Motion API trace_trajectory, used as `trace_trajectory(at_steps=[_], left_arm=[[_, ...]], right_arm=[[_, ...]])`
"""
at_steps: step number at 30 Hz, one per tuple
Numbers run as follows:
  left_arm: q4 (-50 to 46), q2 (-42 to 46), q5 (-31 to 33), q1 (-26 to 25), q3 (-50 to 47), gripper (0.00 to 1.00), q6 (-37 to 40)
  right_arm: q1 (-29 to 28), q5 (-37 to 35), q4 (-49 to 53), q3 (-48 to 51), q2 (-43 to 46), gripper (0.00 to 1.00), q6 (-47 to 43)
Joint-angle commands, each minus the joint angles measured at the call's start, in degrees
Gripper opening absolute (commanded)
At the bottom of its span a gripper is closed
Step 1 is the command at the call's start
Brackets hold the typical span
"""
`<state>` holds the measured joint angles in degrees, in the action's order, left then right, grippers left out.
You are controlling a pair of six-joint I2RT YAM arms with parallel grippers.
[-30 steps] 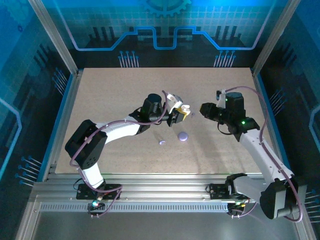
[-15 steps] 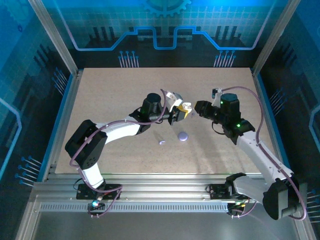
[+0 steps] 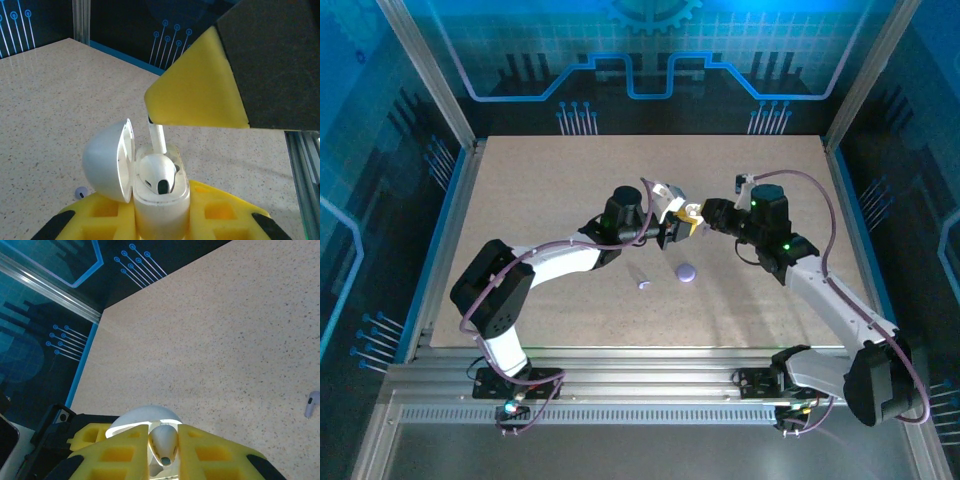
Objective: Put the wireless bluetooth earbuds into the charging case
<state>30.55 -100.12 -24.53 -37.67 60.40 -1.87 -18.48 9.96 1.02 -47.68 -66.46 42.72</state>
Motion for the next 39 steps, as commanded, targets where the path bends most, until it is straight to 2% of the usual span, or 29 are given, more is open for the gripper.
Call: trace_trajectory(at_steps=[1, 17, 31, 39], left_arm=[[3.3, 1.4, -1.8, -0.5, 0.7, 0.19, -1.6], [4.5, 1.2, -1.6, -0.5, 0.9, 0.19, -1.8], [5.1, 1.5, -1.5, -0.5, 0.8, 0.19, -1.6], [4.9, 1.7, -1.5, -0.5, 0.7, 0.19, -1.5]], right_arm=[[-1.1, -0.9, -2.4, -1.1, -0.1, 0.19, 0.8], [-1.2, 1.0, 1.1, 1.6, 3.6, 0.19, 0.2], [-1.2, 3.0, 3.2, 1.3, 2.5, 0.20, -0.9], [-1.2, 2.6, 3.6, 1.1, 2.7, 0.27, -0.9]])
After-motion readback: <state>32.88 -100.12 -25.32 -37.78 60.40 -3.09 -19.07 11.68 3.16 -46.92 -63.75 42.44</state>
